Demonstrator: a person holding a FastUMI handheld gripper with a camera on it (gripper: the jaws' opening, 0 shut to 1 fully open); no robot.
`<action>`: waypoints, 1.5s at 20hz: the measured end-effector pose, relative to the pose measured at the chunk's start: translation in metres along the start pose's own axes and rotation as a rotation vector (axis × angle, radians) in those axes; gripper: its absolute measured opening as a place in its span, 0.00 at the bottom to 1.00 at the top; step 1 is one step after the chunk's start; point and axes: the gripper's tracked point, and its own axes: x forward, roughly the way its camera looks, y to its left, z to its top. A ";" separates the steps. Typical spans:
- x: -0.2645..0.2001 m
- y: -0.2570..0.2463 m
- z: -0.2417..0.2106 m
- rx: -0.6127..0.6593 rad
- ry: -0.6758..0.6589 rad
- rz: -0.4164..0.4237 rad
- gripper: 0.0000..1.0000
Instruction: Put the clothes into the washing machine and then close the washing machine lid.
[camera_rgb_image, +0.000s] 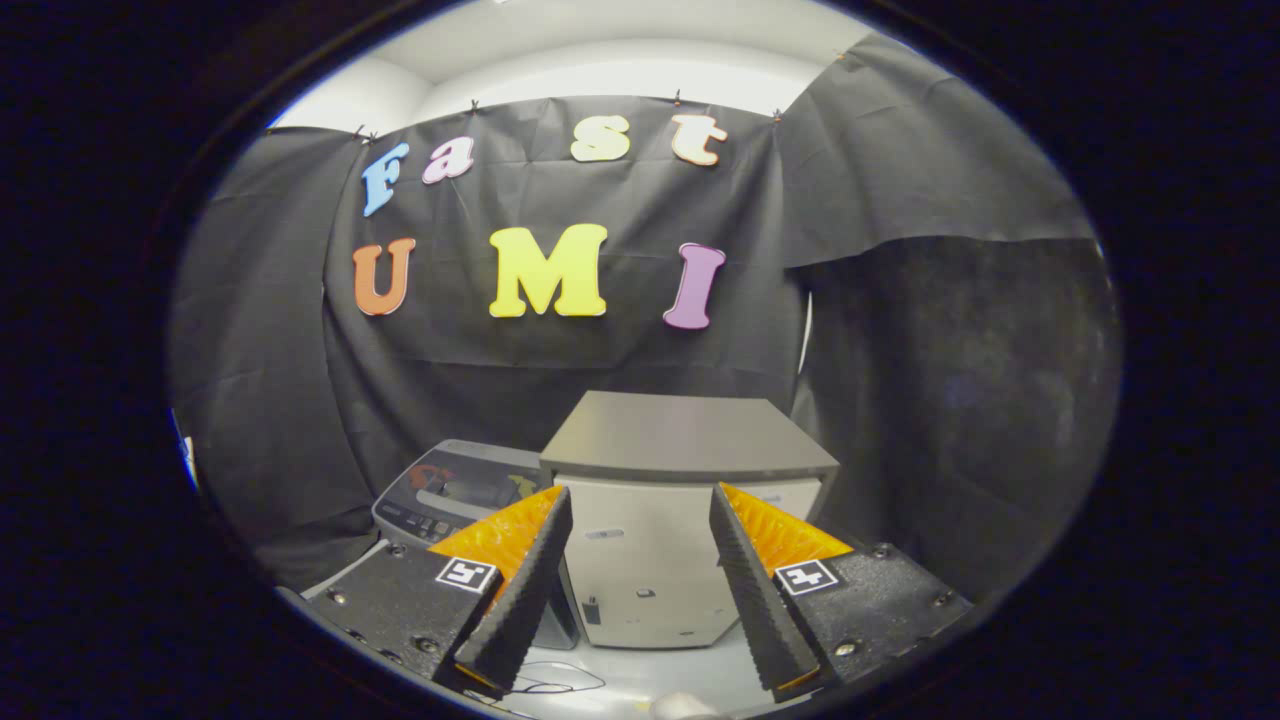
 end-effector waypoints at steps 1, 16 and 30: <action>-0.016 -0.008 -0.010 0.010 -0.001 0.003 0.87; -0.126 -0.057 -0.090 0.052 0.066 -0.041 0.88; -0.142 -0.054 -0.076 0.006 0.009 -0.017 0.88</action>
